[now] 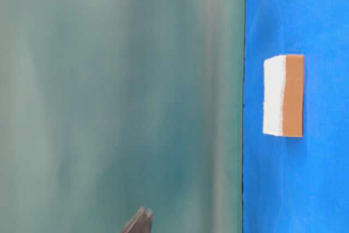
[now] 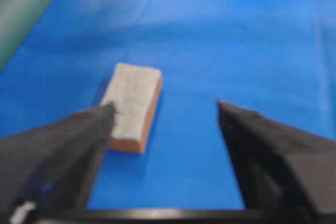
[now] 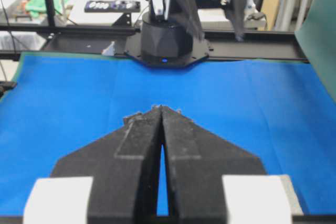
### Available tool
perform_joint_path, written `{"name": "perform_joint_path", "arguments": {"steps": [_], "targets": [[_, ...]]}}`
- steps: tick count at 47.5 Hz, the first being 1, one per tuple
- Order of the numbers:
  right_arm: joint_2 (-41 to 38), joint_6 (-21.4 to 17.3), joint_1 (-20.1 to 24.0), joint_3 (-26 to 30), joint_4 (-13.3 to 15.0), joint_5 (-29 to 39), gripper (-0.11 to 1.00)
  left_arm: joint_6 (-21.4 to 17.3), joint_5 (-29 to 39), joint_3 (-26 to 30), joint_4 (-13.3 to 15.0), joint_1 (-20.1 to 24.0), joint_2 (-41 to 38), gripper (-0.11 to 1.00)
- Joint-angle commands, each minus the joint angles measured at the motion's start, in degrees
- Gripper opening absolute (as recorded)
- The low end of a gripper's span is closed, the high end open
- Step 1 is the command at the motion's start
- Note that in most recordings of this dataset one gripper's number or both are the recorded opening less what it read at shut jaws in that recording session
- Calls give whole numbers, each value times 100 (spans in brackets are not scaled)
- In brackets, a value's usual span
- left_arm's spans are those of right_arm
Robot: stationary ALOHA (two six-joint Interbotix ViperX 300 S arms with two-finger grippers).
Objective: Hand over the sponge with the left arm and wipe it with the right arm.
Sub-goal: 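Move the left gripper toward the sponge's left end, then grasp the sponge's left end with the left gripper and lift it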
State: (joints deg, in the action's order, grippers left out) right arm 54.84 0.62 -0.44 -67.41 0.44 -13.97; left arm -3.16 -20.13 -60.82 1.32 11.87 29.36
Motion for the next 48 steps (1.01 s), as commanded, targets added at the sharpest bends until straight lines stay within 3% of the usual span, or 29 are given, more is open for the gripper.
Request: {"name": "perform_joint_path", "arguments": {"steps": [1,6,24,48], "targets": [[-35,9,-18,158,9,-18,0,-114,-53,264,-9,114,-439,83],[-35,9,-18,158,9,18,0,-352,-53,562,0,272,-1099,94],[-79,9,-18,149,9,97,0,-888,9,1696,0,466,-2979,94],[-132,9,-53,141,9,105,0,-1037,9,2276,-18,677,-4236,94]]}}
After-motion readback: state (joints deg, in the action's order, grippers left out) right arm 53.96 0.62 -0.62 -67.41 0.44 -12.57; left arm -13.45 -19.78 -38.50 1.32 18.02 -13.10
